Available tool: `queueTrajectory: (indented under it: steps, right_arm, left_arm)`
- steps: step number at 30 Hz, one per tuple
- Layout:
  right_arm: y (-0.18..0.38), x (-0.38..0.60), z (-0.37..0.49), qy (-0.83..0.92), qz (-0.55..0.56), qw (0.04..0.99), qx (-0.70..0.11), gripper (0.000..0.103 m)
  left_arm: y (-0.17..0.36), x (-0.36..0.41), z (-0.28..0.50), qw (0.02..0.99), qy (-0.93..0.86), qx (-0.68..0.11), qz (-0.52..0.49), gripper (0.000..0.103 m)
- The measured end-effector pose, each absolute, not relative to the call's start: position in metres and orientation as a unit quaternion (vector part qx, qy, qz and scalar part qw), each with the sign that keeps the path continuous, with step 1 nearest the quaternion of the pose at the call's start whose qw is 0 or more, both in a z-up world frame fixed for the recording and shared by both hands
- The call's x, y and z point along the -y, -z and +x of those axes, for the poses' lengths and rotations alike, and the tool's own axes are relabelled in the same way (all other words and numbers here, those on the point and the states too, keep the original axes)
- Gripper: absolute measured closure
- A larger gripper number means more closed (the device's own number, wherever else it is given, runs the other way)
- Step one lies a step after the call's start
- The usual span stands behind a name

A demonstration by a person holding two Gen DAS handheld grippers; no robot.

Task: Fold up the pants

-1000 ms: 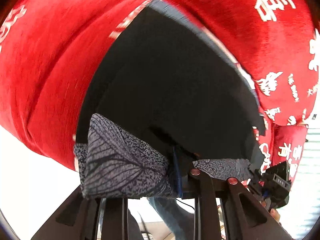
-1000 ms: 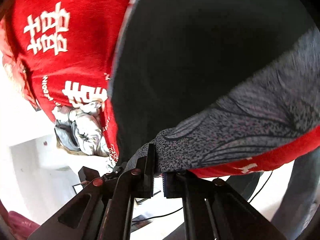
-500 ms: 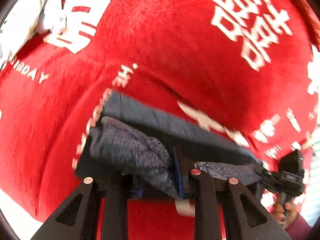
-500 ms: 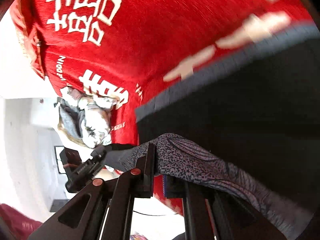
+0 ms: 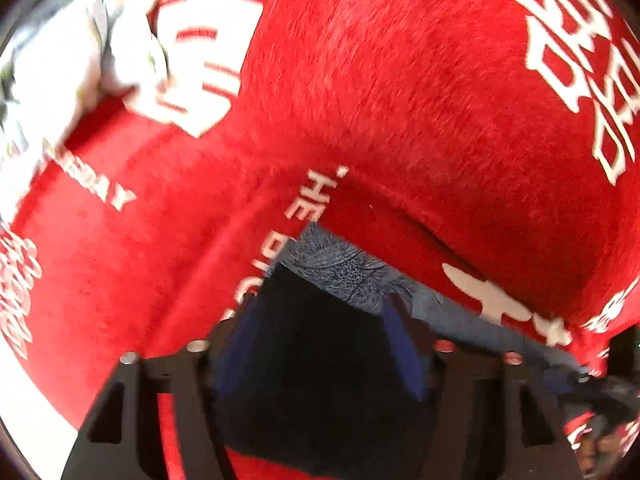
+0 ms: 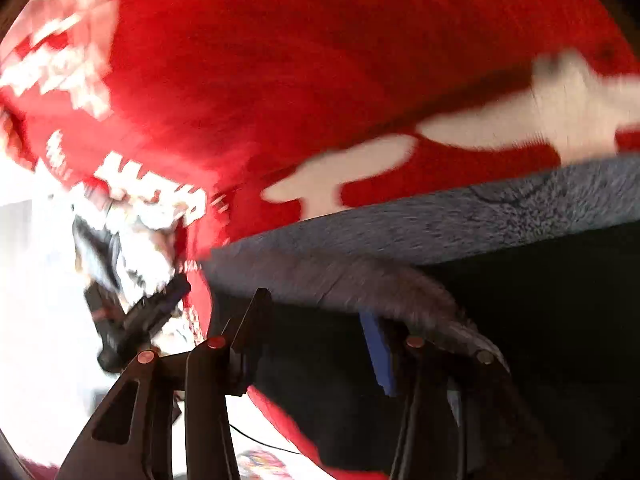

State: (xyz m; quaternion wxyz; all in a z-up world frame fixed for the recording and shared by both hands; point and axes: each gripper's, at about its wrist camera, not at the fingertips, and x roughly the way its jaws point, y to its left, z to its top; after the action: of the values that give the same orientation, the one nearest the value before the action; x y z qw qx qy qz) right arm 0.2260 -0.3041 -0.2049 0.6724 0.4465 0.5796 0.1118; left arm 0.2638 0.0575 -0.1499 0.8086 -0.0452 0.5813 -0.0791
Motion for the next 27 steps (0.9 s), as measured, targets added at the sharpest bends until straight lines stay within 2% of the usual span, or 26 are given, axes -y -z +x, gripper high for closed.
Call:
queueTrajectory:
  steps: [3, 6, 8, 11, 13, 15, 21, 27]
  right_arm:
    - [0.188, 0.288, 0.228, -0.137, 0.409, 0.688, -0.584, 0.053]
    - [0.209, 0.273, 0.244, -0.122, 0.365, 0.682, -0.621, 0.053]
    - [0.226, 0.273, 0.253, -0.100, 0.354, 0.681, -0.633, 0.058]
    - [0.223, 0.301, 0.252, -0.081, 0.416, 0.683, -0.594, 0.060]
    - [0.207, 0.319, 0.241, -0.093, 0.453, 0.687, -0.561, 0.054]
    - [0.186, 0.337, 0.218, -0.095, 0.455, 0.701, -0.541, 0.048]
    - [0.172, 0.389, 0.120, -0.051, 0.507, 0.685, -0.520, 0.047]
    - [0.169, 0.424, -0.010, 0.041, 0.546, 0.662, -0.512, 0.046]
  left_arm:
    - [0.169, -0.029, 0.257, 0.792, 0.104, -0.601, 0.007, 0.038]
    - [0.206, 0.002, 0.254, 0.772, 0.102, -0.626, 0.021, 0.038]
    - [0.221, 0.017, 0.254, 0.783, 0.074, -0.615, 0.054, 0.035]
    - [0.217, 0.029, 0.251, 0.787, 0.066, -0.608, 0.083, 0.034]
    - [0.208, 0.030, 0.243, 0.777, 0.084, -0.618, 0.082, 0.034]
    - [0.193, 0.036, 0.228, 0.774, 0.103, -0.617, 0.098, 0.034]
    - [0.162, 0.098, 0.154, 0.732, 0.225, -0.631, 0.119, 0.034]
    - [0.170, 0.193, 0.075, 0.658, 0.356, -0.650, 0.132, 0.034]
